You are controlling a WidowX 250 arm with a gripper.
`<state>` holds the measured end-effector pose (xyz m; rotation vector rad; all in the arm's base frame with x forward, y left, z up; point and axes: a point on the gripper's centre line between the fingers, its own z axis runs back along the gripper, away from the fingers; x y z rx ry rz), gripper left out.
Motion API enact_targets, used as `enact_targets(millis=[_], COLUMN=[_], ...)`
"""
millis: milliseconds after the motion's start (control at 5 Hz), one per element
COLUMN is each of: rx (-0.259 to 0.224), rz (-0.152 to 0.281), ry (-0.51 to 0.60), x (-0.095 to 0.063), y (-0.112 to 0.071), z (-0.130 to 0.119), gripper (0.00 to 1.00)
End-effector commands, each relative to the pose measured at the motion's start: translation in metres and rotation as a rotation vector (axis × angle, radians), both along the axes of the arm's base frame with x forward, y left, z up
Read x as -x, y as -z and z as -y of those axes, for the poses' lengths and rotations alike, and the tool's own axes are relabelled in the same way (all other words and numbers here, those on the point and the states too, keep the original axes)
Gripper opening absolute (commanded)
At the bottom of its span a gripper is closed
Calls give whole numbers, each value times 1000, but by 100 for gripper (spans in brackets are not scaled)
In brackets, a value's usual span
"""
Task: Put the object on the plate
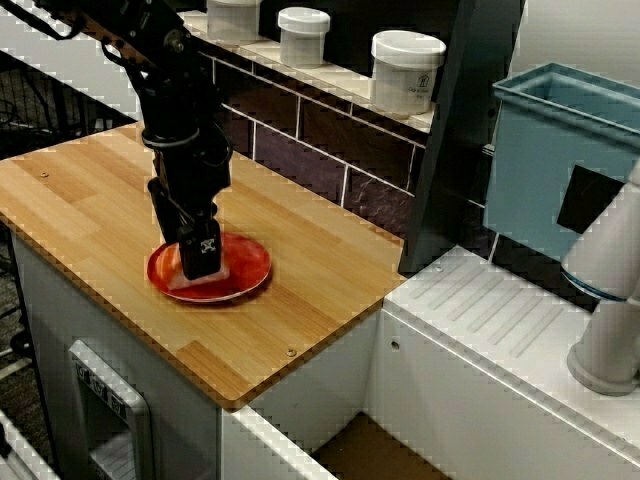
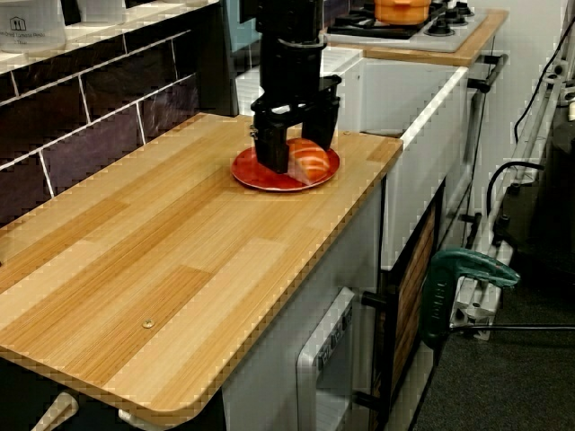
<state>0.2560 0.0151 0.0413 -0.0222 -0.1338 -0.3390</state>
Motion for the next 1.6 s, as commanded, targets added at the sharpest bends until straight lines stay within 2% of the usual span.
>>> enact_targets(millis=[0,400,1400], rx=[31,77,71], rz=[25,33,37], ry=[-42,-85,-90], x=[-16,-17,-11], y=[-23,-40,-35], z=[-25,-38,-37], gripper=[100,100,100])
